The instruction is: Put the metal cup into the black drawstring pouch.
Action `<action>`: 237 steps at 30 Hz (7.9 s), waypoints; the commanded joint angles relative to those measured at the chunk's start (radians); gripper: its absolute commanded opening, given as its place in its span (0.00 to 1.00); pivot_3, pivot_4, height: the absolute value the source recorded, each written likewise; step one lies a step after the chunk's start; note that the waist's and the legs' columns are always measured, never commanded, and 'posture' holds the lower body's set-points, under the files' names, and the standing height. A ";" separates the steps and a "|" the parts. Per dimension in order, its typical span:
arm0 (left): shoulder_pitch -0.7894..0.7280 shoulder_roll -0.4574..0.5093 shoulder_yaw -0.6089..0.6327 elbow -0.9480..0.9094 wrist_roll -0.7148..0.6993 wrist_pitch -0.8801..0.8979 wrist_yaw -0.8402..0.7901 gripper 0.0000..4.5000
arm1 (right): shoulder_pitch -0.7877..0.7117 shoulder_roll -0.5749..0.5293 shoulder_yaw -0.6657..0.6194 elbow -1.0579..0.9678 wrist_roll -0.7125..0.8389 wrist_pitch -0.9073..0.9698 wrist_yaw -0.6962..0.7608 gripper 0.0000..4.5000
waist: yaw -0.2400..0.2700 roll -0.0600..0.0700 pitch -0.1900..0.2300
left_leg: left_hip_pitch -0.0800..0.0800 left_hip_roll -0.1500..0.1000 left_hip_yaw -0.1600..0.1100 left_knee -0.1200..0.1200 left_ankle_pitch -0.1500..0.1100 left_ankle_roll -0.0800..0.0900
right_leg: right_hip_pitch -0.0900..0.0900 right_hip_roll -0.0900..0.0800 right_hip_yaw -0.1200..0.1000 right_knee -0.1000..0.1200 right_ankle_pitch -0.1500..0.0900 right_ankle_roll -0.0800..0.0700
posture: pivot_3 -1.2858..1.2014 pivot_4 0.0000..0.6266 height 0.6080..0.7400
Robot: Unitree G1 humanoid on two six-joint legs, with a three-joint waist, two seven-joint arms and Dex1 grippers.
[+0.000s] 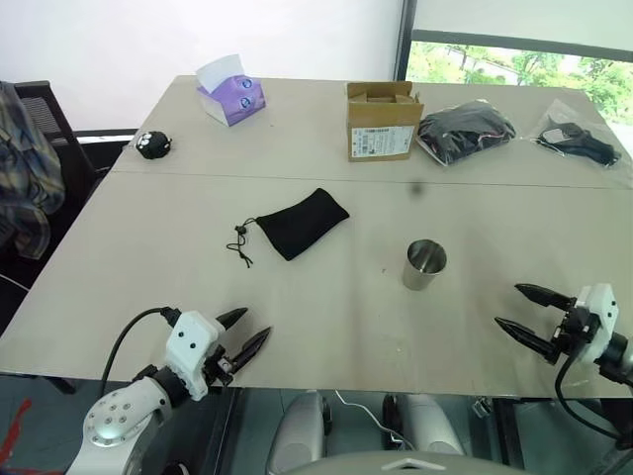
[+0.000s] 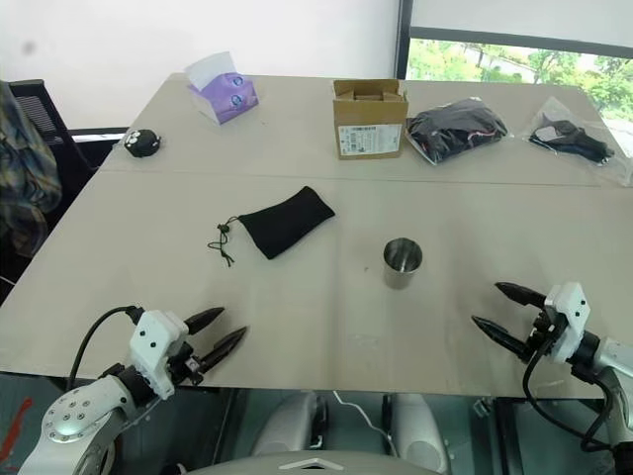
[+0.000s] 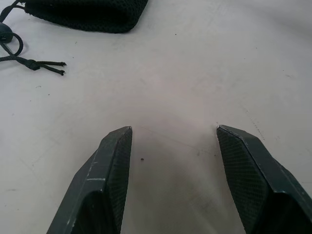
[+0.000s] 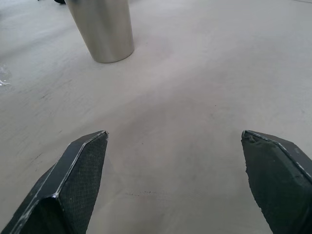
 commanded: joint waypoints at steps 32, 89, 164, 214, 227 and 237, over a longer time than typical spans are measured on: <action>-0.253 0.087 -0.020 0.183 0.073 -0.077 -0.060 0.64 | 0.196 0.100 0.101 -0.362 -0.009 -0.127 -0.024 0.99 | 0.018 0.001 0.000 | 0.000 0.000 -0.001 0.000 0.000 0.000 | 0.000 0.001 -0.002 0.001 0.000 0.000 | 0.52 0.24 0.81; -1.412 0.121 -0.565 1.556 0.790 -1.214 0.323 0.00 | 0.382 0.254 0.342 -0.723 -0.100 -0.195 -0.422 1.00 | 0.022 -0.006 -0.002 | -0.003 -0.001 -0.001 0.009 0.000 0.000 | 0.001 -0.001 -0.013 0.007 0.001 0.001 | 0.52 0.24 0.81; -1.483 -0.280 -0.295 0.403 -0.206 1.100 0.080 0.00 | -0.315 -0.020 0.225 -0.787 -0.491 -0.035 -0.568 0.02 | -0.001 -0.006 -0.001 | -0.003 -0.003 -0.006 0.011 0.003 -0.005 | 0.000 0.000 -0.004 0.008 0.001 0.001 | 0.52 0.24 0.81; -1.487 -0.338 -0.269 0.426 -0.245 1.098 0.145 0.00 | -0.769 0.014 0.577 -0.436 -0.800 0.396 -0.303 0.27 | -0.006 -0.005 0.002 | -0.005 -0.003 -0.007 0.010 0.003 -0.005 | -0.001 -0.001 -0.006 0.007 0.001 0.001 | 0.52 0.24 0.81; -1.586 -0.420 -0.108 0.630 -0.248 1.095 0.260 0.00 | -0.618 0.022 0.204 -0.778 -0.266 0.805 -0.222 0.87 | 0.003 -0.005 0.003 | -0.006 -0.004 -0.010 0.009 0.002 -0.004 | -0.001 -0.002 -0.009 0.007 0.001 0.001 | 0.52 0.24 0.81; -1.613 -0.454 -0.046 0.698 -0.259 1.094 0.313 0.00 | -0.375 0.303 0.278 -0.645 -0.253 0.904 -0.578 0.87 | -0.010 -0.004 0.003 | -0.004 -0.004 -0.009 0.008 0.003 -0.005 | -0.001 -0.001 -0.005 0.008 0.001 0.001 | 0.52 0.24 0.81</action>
